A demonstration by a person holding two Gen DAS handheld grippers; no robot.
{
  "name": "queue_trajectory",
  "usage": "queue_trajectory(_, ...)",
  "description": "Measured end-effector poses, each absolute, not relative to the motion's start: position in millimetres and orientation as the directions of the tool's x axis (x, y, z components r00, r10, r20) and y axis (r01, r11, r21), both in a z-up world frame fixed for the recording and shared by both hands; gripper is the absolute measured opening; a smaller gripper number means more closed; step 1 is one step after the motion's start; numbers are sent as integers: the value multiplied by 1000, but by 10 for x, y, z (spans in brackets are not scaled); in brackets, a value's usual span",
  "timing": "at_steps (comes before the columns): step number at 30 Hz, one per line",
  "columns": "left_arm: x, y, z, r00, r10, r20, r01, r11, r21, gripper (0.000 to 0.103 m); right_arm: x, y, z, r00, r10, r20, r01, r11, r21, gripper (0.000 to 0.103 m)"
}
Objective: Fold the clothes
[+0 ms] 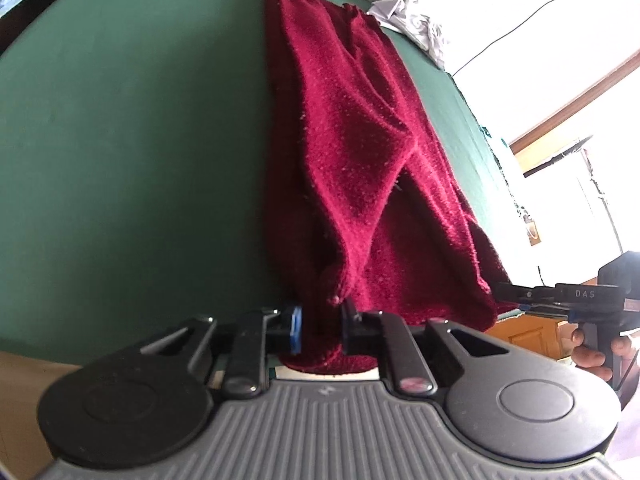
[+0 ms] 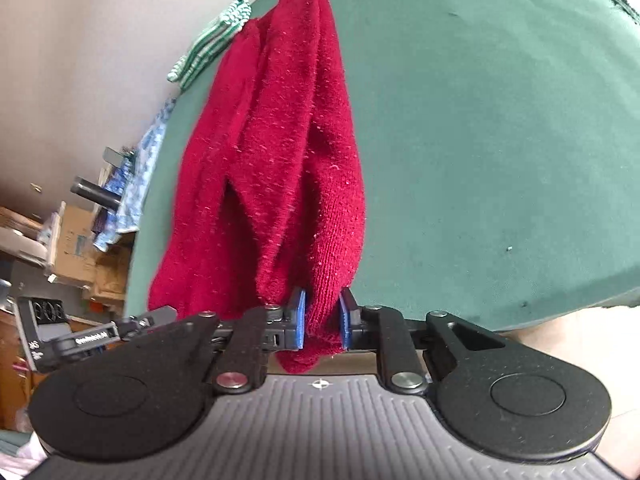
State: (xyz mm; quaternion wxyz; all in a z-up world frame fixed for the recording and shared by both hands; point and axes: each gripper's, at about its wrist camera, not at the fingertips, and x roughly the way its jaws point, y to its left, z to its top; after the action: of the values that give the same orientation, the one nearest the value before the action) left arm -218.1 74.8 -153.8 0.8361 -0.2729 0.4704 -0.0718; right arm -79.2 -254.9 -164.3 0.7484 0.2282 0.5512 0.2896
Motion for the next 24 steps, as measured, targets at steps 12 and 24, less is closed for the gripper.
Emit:
queue_trajectory(12,-2057,933,-1254,522,-295,-800,-185,877,-444,12,-431,-2510,-1411,129,736,-665,-210,676,707,18)
queue_trajectory(24,-2202,839,-1159,458,-227,-859,-28,963,-269,15,-529,-2557,-1241,176,520,-836,-337,830,445,30)
